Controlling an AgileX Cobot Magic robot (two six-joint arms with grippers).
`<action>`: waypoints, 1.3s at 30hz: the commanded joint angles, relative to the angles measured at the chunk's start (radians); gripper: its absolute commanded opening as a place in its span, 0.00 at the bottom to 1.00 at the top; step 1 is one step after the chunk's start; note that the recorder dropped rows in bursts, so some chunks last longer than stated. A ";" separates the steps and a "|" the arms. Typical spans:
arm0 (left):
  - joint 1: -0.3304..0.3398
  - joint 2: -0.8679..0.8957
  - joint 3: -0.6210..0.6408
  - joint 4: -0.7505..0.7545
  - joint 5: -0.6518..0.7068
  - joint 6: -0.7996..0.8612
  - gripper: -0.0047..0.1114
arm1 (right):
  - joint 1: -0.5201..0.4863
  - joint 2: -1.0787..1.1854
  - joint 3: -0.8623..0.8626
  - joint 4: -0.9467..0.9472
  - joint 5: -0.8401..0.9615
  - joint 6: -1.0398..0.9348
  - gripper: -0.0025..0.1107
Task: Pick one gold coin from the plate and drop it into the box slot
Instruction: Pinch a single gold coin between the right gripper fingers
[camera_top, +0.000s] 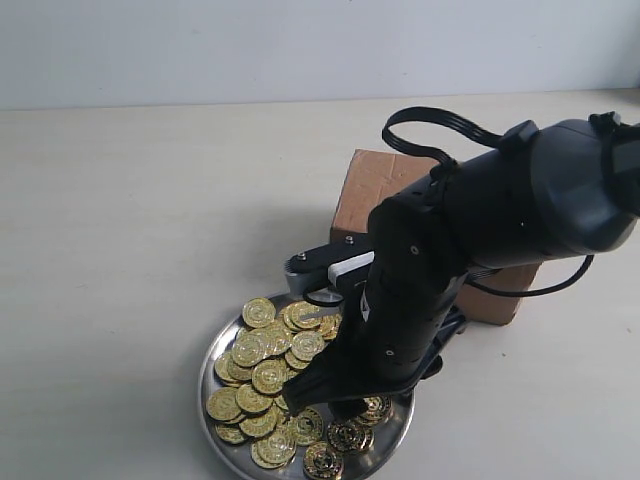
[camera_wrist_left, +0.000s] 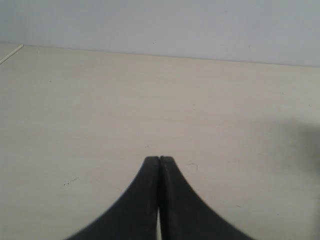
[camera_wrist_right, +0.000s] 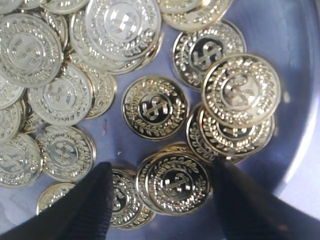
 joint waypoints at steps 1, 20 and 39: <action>0.002 -0.005 0.004 -0.002 -0.010 -0.004 0.04 | -0.006 0.004 -0.006 0.004 -0.003 0.003 0.52; 0.002 -0.005 0.004 -0.002 -0.010 -0.004 0.04 | -0.004 0.004 -0.006 0.010 -0.006 -0.005 0.52; 0.002 -0.005 0.004 -0.002 -0.010 -0.004 0.04 | -0.006 0.039 -0.006 0.013 -0.032 0.010 0.48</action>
